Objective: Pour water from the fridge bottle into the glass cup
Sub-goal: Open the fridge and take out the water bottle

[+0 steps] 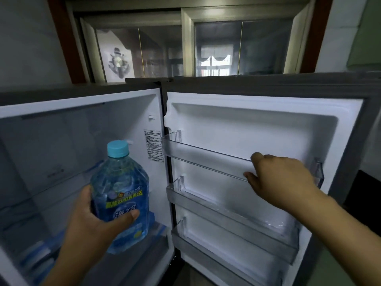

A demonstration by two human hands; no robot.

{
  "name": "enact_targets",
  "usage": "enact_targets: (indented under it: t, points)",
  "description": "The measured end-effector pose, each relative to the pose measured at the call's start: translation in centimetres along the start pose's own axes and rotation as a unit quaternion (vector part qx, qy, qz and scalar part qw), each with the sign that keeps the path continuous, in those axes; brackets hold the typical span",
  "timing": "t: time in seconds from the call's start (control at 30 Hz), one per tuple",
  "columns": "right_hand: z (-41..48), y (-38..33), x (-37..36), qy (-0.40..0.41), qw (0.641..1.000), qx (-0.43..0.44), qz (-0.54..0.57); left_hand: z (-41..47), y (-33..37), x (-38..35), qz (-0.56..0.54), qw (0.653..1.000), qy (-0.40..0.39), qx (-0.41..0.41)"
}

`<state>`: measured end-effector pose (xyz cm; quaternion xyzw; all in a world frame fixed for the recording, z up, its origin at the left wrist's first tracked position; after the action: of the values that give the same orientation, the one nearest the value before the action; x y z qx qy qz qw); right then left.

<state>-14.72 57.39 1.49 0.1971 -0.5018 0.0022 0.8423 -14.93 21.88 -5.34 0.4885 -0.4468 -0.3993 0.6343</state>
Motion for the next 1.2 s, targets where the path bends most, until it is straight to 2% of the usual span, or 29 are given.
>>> enact_targets:
  t: [0.1, 0.3, 0.37, 0.57, 0.63, 0.7, 0.8, 0.97, 1.07, 1.2]
  points:
    - [-0.1, -3.8, 1.3, 0.005, 1.000, -0.008, -0.021, -0.4, -0.2, 1.9, -0.003, 1.000, -0.010, -0.002]
    - [0.6, -12.9, 3.9, -0.043, 0.996, -0.039, -0.066, -0.6, -0.8, 7.5, 0.006, 0.999, -0.039, -0.014]
    - [0.9, -15.8, 5.4, -0.029, 0.998, -0.032, -0.049, -0.8, -0.8, 9.3, 0.012, 0.998, -0.058, -0.020]
    - [-0.6, -24.4, 12.1, -0.069, 0.997, 0.033, -0.015, -1.2, -1.2, 15.6, 0.014, 0.993, -0.107, -0.048]
    - [-2.1, -26.1, 14.2, -0.019, 0.996, 0.085, -0.001, -1.8, -1.2, 17.8, -0.001, 0.991, -0.124, -0.046]
    - [-3.8, -27.0, 15.5, 0.073, 0.986, 0.146, -0.014, -2.4, -1.0, 19.9, -0.005, 0.990, -0.134, -0.051]
    - [-5.7, -27.4, 15.4, 0.194, 0.964, 0.174, -0.054, -3.5, -0.4, 22.8, -0.008, 0.988, -0.141, -0.061]
    - [-4.8, -28.1, 12.4, 0.234, 0.941, 0.199, -0.142, -4.4, 0.3, 26.4, -0.033, 0.989, -0.132, -0.057]
    - [-2.5, -30.0, 10.9, 0.275, 0.922, 0.232, -0.144, -4.1, 0.3, 27.9, -0.033, 0.991, -0.119, -0.056]
    - [-0.2, -32.3, 10.4, 0.327, 0.909, 0.232, -0.119, -3.5, 0.0, 29.3, -0.035, 0.993, -0.099, -0.052]
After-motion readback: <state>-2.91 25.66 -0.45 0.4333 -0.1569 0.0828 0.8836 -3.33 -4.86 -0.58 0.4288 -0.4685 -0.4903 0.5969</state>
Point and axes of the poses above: each hand's wrist, its own z-axis towards the middle knuckle, its own x-axis out of the back of the hand, y = z × x, the point moved 1 cm from there along z, towards the middle knuckle, and after that the axes turned 14 degrees about x, right-handed, at the moved point
